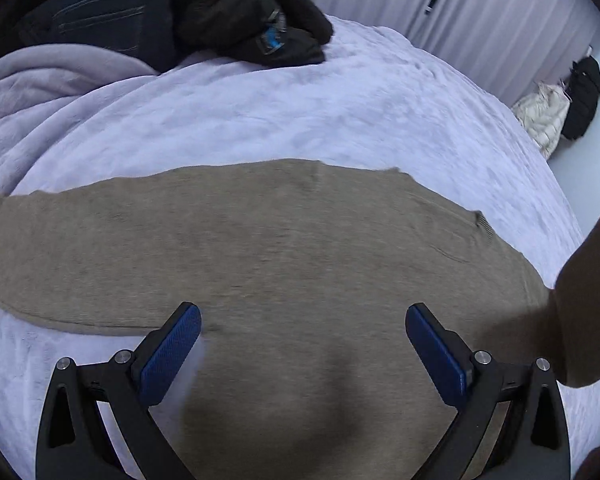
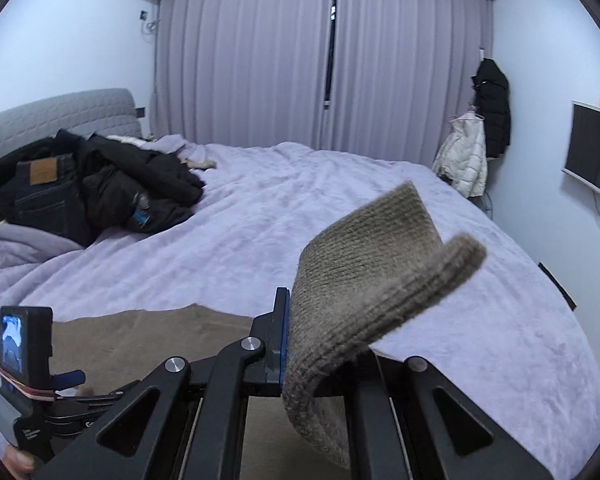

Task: Fold small clothes
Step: 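Lay the sleeve across the sweater body and open the right gripper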

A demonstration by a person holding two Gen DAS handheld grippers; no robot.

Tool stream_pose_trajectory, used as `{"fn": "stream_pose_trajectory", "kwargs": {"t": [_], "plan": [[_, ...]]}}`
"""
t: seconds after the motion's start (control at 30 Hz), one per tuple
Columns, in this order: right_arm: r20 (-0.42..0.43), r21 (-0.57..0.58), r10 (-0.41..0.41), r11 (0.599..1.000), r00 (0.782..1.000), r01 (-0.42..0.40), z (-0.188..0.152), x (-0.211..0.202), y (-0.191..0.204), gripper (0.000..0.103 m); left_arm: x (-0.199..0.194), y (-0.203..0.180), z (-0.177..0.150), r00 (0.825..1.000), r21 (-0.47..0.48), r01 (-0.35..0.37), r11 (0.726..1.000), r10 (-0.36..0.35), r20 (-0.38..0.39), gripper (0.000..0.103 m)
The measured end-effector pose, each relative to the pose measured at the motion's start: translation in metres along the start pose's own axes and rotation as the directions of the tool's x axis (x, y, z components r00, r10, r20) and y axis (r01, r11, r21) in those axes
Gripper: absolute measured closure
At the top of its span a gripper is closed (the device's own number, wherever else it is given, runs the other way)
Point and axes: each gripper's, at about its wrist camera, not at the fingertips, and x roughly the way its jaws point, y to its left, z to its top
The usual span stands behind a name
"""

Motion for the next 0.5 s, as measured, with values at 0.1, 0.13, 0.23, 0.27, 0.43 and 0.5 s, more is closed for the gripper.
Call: {"fn": "stream_pose_trajectory", "kwargs": {"t": [0.1, 0.13, 0.23, 0.27, 0.43, 0.5], "plan": [[-0.079, -0.057, 0.024, 0.998, 0.997, -0.029, -0.02, 0.036, 0.056, 0.097, -0.002, 0.042, 0.0, 1.0, -0.084, 0.004, 0.996, -0.004, 0.001, 0.0], [-0.109, -0.074, 0.03, 0.997, 0.994, -0.039, -0.029, 0.046, 0.074, 0.097, -0.001, 0.053, 0.0, 1.0, -0.103, 0.007, 0.995, -0.007, -0.003, 0.0], [-0.202, -0.115, 0.044, 0.991, 0.978, -0.068, -0.056, 0.078, 0.122, 0.097, 0.003, 0.075, -0.006, 1.0, -0.138, 0.011, 0.99, -0.015, -0.026, 0.0], [-0.23, -0.125, 0.057, 0.988, 0.971, -0.087, -0.064, 0.085, 0.129, 0.097, 0.004, 0.08, -0.009, 0.999, -0.144, 0.015, 0.989, -0.02, -0.032, 0.0], [-0.365, -0.135, 0.193, 0.957, 0.911, -0.257, -0.075, 0.095, 0.156, 0.062, -0.008, 0.1, -0.015, 0.999, -0.199, 0.05, 0.979, -0.052, -0.004, 0.0], [-0.302, -0.121, 0.245, 0.949, 0.921, -0.292, -0.065, 0.074, 0.147, 0.022, -0.018, 0.107, -0.016, 0.997, -0.239, 0.077, 0.968, -0.072, 0.03, 0.0]]}}
